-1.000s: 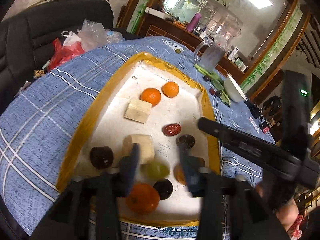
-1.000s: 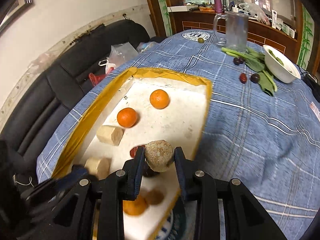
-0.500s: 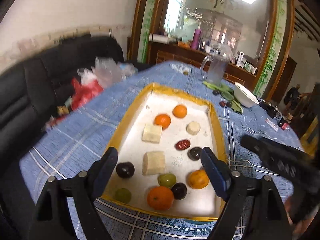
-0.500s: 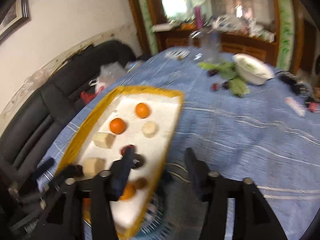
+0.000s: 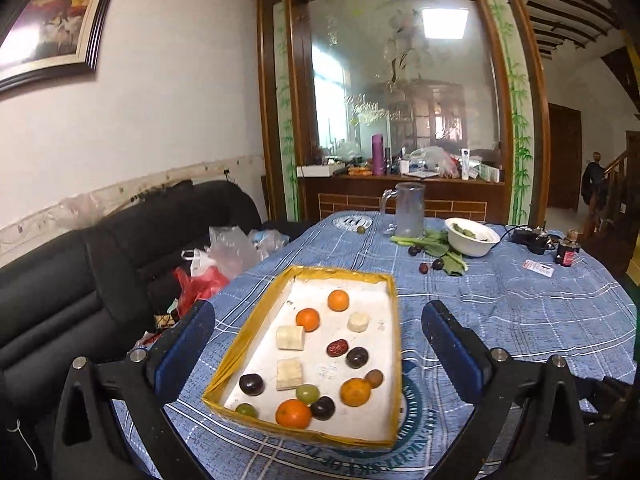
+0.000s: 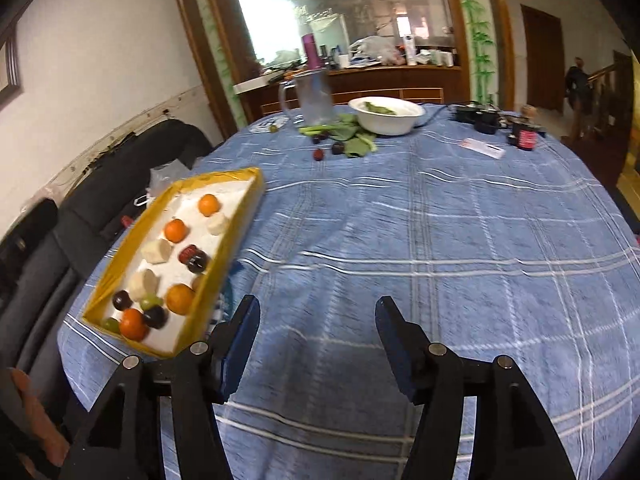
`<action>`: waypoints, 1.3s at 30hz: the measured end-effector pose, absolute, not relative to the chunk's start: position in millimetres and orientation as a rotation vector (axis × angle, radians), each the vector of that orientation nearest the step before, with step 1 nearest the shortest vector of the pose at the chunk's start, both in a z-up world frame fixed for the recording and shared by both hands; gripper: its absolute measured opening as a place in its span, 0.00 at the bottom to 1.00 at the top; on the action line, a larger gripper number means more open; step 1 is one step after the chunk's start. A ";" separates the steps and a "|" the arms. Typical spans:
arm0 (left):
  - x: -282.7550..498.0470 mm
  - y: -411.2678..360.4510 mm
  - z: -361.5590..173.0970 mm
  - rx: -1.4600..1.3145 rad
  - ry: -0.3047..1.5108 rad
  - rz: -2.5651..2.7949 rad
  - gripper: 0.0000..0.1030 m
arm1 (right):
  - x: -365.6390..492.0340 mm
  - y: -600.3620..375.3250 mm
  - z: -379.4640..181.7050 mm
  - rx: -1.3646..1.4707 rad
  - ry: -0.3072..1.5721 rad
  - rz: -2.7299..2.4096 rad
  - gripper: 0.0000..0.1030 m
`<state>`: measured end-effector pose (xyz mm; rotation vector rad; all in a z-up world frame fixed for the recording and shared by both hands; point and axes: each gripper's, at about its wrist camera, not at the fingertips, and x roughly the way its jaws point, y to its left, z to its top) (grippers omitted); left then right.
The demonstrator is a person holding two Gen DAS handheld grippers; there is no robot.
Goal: Organize fruits
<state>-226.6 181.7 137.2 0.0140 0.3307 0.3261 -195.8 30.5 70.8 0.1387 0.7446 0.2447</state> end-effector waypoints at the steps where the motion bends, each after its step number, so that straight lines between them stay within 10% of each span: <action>1: -229.4 177.7 138.6 0.012 0.322 0.327 1.00 | -198.9 28.4 69.2 0.141 0.747 0.241 0.65; 21: -273.3 157.3 167.5 -0.060 0.092 0.409 1.00 | -222.2 22.5 71.6 0.085 0.658 0.239 0.74; 39: -226.0 228.5 114.1 -0.237 0.470 0.351 1.00 | -215.9 96.9 71.4 -0.102 0.700 0.336 0.75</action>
